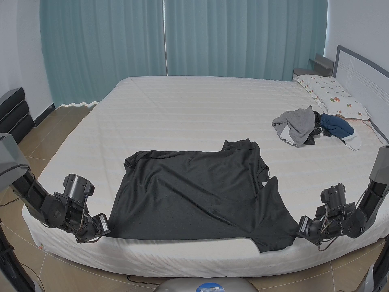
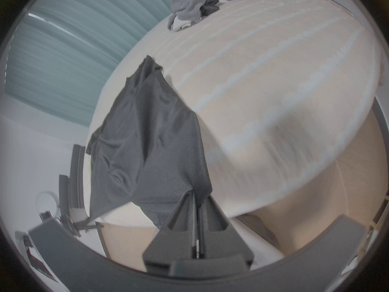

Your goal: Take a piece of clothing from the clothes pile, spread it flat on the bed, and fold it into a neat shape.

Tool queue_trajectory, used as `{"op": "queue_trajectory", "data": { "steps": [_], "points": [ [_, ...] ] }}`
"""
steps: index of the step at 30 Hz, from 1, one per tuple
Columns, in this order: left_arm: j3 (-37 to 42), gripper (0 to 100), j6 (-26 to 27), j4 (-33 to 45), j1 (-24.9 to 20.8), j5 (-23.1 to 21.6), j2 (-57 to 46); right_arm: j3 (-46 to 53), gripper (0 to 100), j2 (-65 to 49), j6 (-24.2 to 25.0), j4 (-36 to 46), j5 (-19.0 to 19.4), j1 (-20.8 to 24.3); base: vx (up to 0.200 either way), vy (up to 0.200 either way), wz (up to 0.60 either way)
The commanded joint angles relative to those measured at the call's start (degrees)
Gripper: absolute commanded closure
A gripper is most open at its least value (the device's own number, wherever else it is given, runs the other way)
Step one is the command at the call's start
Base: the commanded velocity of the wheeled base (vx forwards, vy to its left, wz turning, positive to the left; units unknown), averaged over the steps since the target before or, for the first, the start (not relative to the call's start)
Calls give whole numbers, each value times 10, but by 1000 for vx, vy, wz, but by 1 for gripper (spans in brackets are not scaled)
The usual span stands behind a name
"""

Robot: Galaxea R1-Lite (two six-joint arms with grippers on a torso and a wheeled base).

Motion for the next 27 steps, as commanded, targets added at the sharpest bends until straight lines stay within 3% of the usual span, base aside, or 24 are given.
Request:
{"op": "queue_trajectory", "data": {
  "steps": [1,4,10,11,13,14,23,27],
  "points": [
    [11,100,12,3,-3,1,-3,42,100,-21,-18,-2,1,1,0,0,0],
    [32,100,46,4,-3,4,-6,68,100,-16,-49,-2,1,1,0,0,0],
    [34,100,49,4,-4,4,-3,78,100,-10,-63,2,1,7,0,0,0],
    [34,100,49,4,-4,4,-3,80,0,-8,-63,2,1,14,0,0,0],
    [33,100,49,4,-4,4,-3,78,0,-1,-63,0,1,17,0,0,0],
    [33,0,49,4,-4,4,-3,77,0,1,-62,-2,2,18,0,0,0],
    [17,0,42,4,-3,2,-8,-3,0,-16,-42,-1,6,9,0,0,0],
    [1,0,35,3,0,2,-13,-51,0,-14,15,-4,24,13,0,0,0]
  ]
}}
